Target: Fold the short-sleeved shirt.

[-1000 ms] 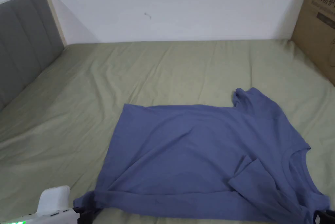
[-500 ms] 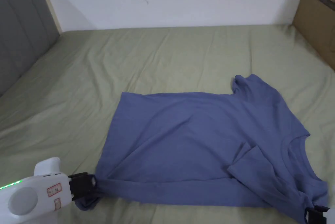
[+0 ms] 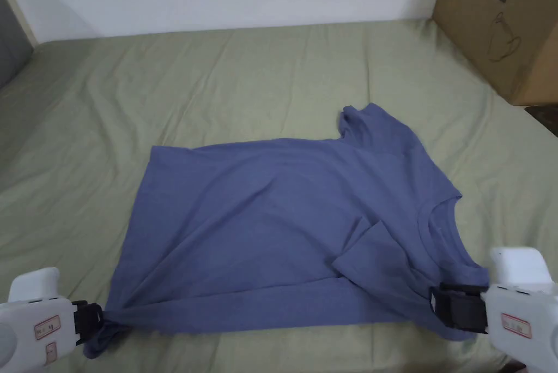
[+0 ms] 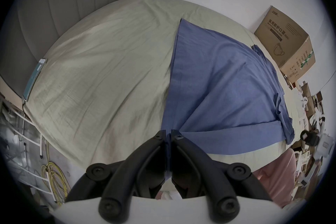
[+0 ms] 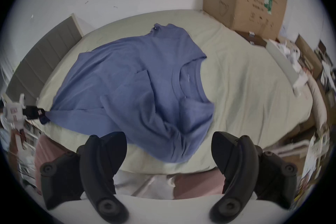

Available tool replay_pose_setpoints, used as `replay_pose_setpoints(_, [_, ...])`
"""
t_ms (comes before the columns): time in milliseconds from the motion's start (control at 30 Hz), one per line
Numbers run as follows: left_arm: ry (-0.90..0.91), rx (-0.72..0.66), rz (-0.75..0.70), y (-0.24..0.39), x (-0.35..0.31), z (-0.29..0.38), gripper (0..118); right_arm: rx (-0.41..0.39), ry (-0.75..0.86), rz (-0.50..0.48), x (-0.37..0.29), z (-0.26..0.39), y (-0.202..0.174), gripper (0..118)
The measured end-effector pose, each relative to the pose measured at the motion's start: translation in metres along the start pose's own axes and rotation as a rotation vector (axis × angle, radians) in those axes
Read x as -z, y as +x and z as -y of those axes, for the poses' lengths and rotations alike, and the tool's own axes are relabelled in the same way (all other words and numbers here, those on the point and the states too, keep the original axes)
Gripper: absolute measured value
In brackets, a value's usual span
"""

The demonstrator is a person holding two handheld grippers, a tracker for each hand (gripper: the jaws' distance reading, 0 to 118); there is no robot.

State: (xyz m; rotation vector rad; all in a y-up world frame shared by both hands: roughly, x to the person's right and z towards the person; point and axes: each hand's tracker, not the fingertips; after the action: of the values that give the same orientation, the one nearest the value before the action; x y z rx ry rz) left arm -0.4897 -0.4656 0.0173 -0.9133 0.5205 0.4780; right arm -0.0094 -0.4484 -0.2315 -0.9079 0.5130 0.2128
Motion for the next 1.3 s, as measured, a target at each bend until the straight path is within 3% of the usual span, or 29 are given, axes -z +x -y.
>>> replay_pose_setpoints(33, [-0.002,0.01,-0.002,0.002,0.0,0.001,4,-0.034,-0.062,0.039,0.012,-0.003,-0.002,95])
replay_pose_setpoints(67, [-0.004,0.017,-0.006,0.004,0.0,0.001,4,-0.057,-0.115,0.071,0.023,-0.003,-0.003,67])
replay_pose_setpoints(100, [-0.006,0.02,-0.008,0.005,0.0,0.002,4,-0.077,-0.113,0.069,0.031,0.002,-0.003,17])
replay_pose_setpoints(133, [-0.009,0.019,-0.008,0.004,0.0,0.002,4,-0.09,-0.129,0.087,0.043,0.004,-0.001,1])
replay_pose_setpoints(267, [-0.019,-0.001,-0.007,0.004,-0.003,0.002,4,-0.006,-0.123,0.054,0.041,0.006,0.021,1])
replay_pose_setpoints(333, [-0.017,0.007,-0.009,-0.005,-0.001,-0.003,4,-0.005,-0.116,0.049,0.034,-0.001,0.031,1])
replay_pose_setpoints(567, [-0.005,0.038,-0.012,0.004,-0.005,-0.029,4,0.079,-0.055,-0.012,0.01,-0.042,0.019,1])
replay_pose_setpoints(667, [0.015,0.041,-0.015,0.008,0.0,-0.051,4,0.167,-0.012,-0.055,0.012,-0.071,0.027,1])
replay_pose_setpoints(933, [0.023,0.13,-0.059,0.038,0.056,-0.139,6,0.21,-0.053,0.003,0.081,-0.129,0.039,1])
replay_pose_setpoints(1000, [0.007,0.18,-0.076,0.047,0.07,-0.146,40,0.212,-0.123,0.029,0.102,-0.13,0.037,11])
replay_pose_setpoints(1033, [-0.009,0.201,-0.101,0.051,0.074,-0.149,62,0.204,-0.152,0.082,0.108,-0.13,0.034,27])
replay_pose_setpoints(1067, [-0.021,0.21,-0.102,0.053,0.075,-0.148,85,0.197,-0.149,0.113,0.109,-0.126,0.035,57])
replay_pose_setpoints(1100, [-0.014,0.199,-0.093,0.052,0.072,-0.146,95,0.191,-0.132,0.092,0.105,-0.125,0.034,72])
replay_pose_setpoints(1133, [-0.012,0.191,-0.08,0.049,0.067,-0.141,100,0.18,-0.109,0.076,0.098,-0.122,0.034,72])
replay_pose_setpoints(1200, [-0.021,0.169,-0.042,0.044,0.058,-0.137,99,0.178,-0.084,0.06,0.08,-0.12,0.035,71])
replay_pose_setpoints(1233, [-0.025,0.16,-0.047,0.042,0.051,-0.134,93,0.171,-0.06,0.047,0.071,-0.12,0.033,66])
replay_pose_setpoints(1300, [0.026,0.106,-0.006,0.025,0.041,-0.124,38,0.122,0.019,0.027,0.043,-0.117,0.027,22])
